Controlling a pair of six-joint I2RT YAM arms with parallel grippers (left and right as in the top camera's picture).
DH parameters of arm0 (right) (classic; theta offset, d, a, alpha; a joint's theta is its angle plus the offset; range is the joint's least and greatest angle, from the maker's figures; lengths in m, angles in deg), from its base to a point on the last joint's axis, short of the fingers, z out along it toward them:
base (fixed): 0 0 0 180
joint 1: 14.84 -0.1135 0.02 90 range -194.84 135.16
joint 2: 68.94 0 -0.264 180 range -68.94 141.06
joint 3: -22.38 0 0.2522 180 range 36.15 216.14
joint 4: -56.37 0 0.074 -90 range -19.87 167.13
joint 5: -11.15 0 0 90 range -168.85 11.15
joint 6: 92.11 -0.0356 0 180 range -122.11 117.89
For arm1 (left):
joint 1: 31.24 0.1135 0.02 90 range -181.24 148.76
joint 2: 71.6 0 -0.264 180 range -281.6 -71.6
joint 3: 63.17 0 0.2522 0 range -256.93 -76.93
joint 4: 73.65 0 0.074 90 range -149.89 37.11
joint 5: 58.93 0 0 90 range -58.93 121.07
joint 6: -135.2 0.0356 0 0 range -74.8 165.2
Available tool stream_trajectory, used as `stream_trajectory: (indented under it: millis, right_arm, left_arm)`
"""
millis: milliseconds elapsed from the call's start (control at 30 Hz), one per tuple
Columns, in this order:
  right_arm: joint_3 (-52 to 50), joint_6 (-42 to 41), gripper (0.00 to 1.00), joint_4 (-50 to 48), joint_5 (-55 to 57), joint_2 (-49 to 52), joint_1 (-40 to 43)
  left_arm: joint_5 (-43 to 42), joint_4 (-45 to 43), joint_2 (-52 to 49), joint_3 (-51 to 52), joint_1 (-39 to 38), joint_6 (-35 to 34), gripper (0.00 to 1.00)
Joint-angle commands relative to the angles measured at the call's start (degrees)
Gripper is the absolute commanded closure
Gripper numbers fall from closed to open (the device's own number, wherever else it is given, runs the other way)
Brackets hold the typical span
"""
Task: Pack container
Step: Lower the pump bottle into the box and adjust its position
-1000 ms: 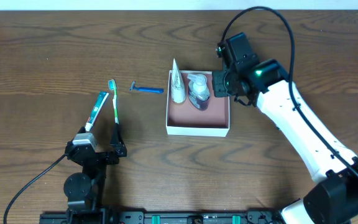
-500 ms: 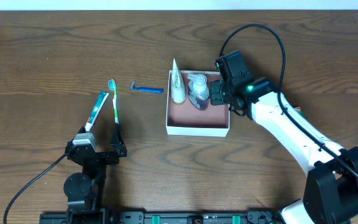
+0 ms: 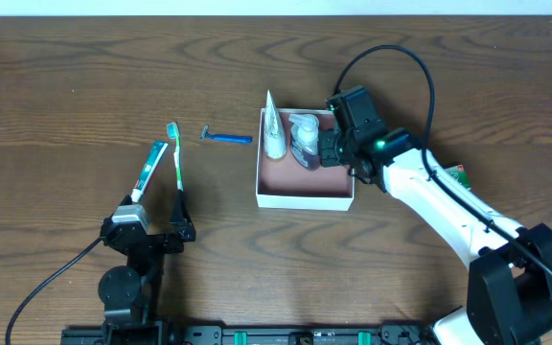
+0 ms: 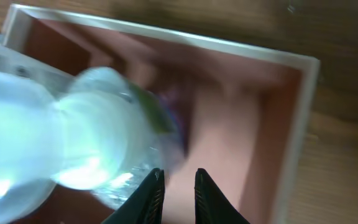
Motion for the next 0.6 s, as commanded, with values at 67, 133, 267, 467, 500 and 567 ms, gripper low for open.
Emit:
stream_trajectory:
  millis: [67, 133, 267, 467, 500, 567]
  right_arm:
    - [-0.98, -2.38, 0.81, -2.01, -0.37, 0.52, -2.16]
    - [-1.05, -2.8, 0.81, -2.32, -0.37, 0.52, -2.54]
    - [-1.07, -3.63, 0.82, -2.21, -0.33, 0.52, -2.6]
    - [-1.07, -9.22, 0.85, -1.9, -0.37, 0.52, -2.64]
    - [-1.07, -10.12, 0.86, -1.95, -0.37, 0.52, -2.73]
    - [-1.07, -11.67, 0.86, -2.1, -0.37, 0.52, -2.99]
  left_arm:
    - [0.02, 0.96, 0.28, 1.6, 0.35, 0.11, 0.02]
    - [0.02, 0.96, 0.28, 1.6, 0.35, 0.11, 0.02]
    - [0.02, 0.96, 0.28, 1.6, 0.35, 0.11, 0.02]
    - [0.02, 0.96, 0.28, 1.6, 0.35, 0.11, 0.02]
    - [0.02, 0.96, 0.28, 1.6, 0.35, 0.09, 0.02]
    - [0.02, 0.96, 0.28, 1.6, 0.35, 0.11, 0.02]
